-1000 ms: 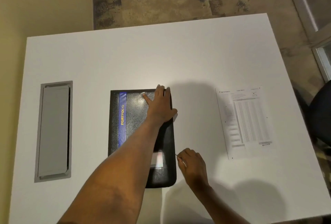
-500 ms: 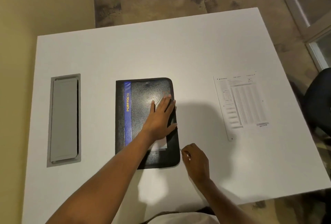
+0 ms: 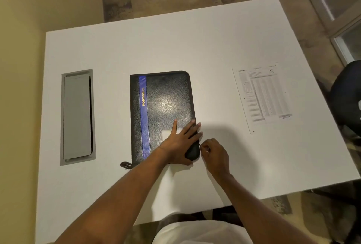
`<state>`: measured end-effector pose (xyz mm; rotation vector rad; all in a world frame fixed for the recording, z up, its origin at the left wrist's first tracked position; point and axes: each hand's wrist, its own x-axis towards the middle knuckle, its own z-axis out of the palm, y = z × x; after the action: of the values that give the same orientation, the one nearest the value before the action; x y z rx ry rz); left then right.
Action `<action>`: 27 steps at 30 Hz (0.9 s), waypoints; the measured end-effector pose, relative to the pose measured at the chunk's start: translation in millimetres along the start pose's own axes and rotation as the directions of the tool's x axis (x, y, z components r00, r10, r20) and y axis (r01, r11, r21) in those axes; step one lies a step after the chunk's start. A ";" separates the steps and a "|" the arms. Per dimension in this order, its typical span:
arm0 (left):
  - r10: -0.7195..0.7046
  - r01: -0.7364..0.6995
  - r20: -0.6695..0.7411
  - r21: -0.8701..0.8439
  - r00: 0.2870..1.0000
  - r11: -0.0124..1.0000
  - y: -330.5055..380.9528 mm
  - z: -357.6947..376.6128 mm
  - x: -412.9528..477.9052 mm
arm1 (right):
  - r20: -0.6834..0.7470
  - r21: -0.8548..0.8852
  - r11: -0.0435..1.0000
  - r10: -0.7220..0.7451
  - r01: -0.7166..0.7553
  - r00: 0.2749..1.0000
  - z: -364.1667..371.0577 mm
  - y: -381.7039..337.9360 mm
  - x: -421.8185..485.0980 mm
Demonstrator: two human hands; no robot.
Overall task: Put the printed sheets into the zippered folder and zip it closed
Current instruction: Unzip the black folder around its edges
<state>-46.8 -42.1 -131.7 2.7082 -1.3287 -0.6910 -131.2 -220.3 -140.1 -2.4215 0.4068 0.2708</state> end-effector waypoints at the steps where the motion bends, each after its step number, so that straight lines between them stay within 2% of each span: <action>1: -0.006 0.006 0.000 -0.002 1.000 1.000 1.9 -0.8 -0.5 | -0.001 -0.005 1.000 -0.002 0.002 1.000 -0.3 0.6 0.0; 9: 0.062 -0.060 -0.053 0.036 0.997 0.998 3.4 -18.6 -2.7 | 0.009 -0.069 0.996 -0.054 0.055 0.998 -10.2 6.8 -8.3; 16: 0.044 -0.041 -0.055 0.068 0.998 0.997 8.7 -32.9 10.4 | -0.051 0.029 0.998 -0.059 0.061 0.997 -10.0 5.2 -40.9; 24: 0.047 -0.051 0.068 0.064 0.997 0.997 8.1 -42.5 21.4 | -0.058 0.073 0.996 0.052 -0.047 0.997 16.9 -23.0 -64.3; 27: 0.035 -0.040 0.088 0.052 0.996 0.998 6.1 -46.9 27.1 | -0.009 0.011 1.000 0.007 -0.007 1.000 31.9 -37.9 -69.6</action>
<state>-17.7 -73.7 -98.2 2.7158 -1.4330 -0.7894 -185.4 -156.8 -122.0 -2.4118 0.4193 0.2600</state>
